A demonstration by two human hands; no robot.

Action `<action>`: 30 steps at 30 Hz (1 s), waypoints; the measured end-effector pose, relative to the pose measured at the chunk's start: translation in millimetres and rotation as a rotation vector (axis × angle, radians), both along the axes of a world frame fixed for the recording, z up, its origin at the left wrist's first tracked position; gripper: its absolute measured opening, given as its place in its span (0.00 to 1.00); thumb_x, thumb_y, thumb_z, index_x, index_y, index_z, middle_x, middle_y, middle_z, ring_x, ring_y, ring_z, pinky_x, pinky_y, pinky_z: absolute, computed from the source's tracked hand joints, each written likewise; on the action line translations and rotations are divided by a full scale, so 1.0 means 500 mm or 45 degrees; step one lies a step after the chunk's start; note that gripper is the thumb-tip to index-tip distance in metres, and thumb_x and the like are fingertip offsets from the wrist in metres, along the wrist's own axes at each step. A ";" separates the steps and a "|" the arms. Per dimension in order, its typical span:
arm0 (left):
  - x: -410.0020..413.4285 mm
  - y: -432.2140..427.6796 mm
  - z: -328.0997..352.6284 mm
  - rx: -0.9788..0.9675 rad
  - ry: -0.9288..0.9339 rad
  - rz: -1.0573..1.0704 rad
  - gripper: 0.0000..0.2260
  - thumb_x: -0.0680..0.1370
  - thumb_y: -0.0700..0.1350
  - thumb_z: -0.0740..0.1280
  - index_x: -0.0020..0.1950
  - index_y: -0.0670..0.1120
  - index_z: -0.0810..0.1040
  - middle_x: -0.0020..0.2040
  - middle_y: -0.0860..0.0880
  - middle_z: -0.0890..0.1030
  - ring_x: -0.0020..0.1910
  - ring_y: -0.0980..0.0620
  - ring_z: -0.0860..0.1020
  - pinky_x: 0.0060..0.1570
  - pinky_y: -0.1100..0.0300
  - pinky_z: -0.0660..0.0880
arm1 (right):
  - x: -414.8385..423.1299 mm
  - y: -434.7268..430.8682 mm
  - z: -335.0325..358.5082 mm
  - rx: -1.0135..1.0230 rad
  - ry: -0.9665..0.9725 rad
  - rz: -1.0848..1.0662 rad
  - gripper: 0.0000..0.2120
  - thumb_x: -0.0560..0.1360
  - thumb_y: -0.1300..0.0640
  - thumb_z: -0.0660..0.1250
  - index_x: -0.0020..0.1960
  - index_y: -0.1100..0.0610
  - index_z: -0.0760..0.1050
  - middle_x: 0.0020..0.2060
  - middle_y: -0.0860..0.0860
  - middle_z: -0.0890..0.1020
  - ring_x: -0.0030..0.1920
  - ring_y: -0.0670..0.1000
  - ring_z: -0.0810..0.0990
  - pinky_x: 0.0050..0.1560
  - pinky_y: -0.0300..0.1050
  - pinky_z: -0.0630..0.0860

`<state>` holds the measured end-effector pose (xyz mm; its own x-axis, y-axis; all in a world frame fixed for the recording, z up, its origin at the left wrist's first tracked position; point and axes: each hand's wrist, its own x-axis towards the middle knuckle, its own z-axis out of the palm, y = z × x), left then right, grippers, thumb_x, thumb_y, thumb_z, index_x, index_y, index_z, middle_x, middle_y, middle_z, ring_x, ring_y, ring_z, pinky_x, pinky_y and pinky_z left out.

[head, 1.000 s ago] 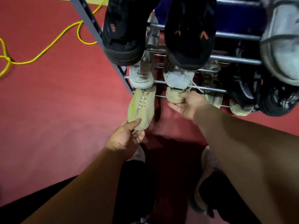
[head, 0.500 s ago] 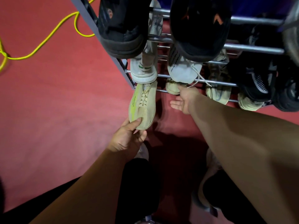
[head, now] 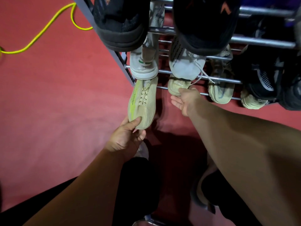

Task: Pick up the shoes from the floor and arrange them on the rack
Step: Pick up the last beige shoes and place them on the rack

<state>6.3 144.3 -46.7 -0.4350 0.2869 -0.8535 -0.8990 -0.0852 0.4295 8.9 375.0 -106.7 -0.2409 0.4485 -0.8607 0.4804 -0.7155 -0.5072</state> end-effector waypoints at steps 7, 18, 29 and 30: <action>0.004 -0.005 -0.007 0.003 -0.009 0.042 0.18 0.79 0.40 0.67 0.69 0.49 0.77 0.49 0.51 0.83 0.42 0.52 0.79 0.36 0.64 0.76 | 0.014 -0.003 0.009 0.017 -0.030 0.039 0.14 0.84 0.60 0.61 0.67 0.50 0.73 0.54 0.52 0.85 0.48 0.52 0.87 0.51 0.49 0.85; -0.051 0.074 -0.023 0.048 0.021 -0.027 0.15 0.81 0.40 0.65 0.66 0.53 0.77 0.42 0.53 0.84 0.35 0.56 0.75 0.31 0.67 0.77 | 0.046 -0.007 0.018 -0.047 -0.031 -0.040 0.25 0.84 0.57 0.63 0.78 0.44 0.63 0.63 0.54 0.80 0.48 0.53 0.86 0.52 0.51 0.85; -0.141 0.154 -0.122 -0.084 -0.117 0.022 0.08 0.82 0.33 0.59 0.45 0.37 0.75 0.42 0.43 0.77 0.39 0.51 0.76 0.39 0.60 0.82 | 0.133 0.033 -0.020 -0.096 -0.127 0.105 0.10 0.83 0.62 0.64 0.62 0.53 0.74 0.53 0.56 0.83 0.49 0.56 0.86 0.45 0.48 0.83; -0.141 0.152 -0.128 -0.081 -0.127 0.041 0.09 0.82 0.33 0.59 0.44 0.37 0.74 0.42 0.42 0.76 0.39 0.50 0.76 0.37 0.61 0.82 | 0.136 0.034 -0.024 -0.100 -0.142 0.129 0.09 0.83 0.62 0.63 0.61 0.54 0.75 0.54 0.57 0.83 0.50 0.56 0.85 0.45 0.49 0.83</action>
<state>-64.0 220.5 -110.5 -0.3554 0.2179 -0.9090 -0.9347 -0.0897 0.3439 77.1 392.0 -118.8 -0.1826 0.3574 -0.9159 0.6019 -0.6960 -0.3916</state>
